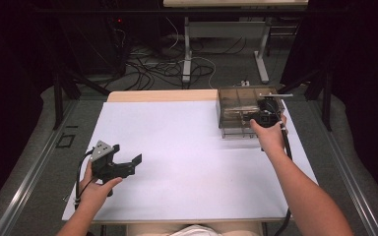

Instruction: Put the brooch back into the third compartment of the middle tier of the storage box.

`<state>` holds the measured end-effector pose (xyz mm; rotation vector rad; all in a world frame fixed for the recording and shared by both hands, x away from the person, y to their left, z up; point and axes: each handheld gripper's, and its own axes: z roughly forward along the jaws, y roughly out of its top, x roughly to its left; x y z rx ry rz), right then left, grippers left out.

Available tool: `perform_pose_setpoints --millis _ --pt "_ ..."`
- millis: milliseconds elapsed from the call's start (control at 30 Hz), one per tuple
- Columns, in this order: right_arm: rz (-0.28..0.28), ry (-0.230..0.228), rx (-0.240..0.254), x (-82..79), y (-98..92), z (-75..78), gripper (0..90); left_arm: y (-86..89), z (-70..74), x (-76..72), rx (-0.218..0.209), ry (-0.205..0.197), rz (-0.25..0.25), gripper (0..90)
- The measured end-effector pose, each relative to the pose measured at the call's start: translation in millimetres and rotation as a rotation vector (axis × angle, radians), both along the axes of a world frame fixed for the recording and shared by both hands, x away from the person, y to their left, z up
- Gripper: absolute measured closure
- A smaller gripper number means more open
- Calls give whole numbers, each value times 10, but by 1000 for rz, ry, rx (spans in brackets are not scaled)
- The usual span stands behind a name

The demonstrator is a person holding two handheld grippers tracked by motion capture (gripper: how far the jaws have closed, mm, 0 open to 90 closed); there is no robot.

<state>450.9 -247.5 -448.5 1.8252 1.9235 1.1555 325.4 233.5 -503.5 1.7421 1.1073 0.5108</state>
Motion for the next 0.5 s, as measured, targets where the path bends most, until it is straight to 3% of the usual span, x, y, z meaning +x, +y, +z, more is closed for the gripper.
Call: perform_pose_setpoints --millis 500 --pt "-94 0 -21 -13 -396 -7 900 -10 0 5 1 -1 -1 42"
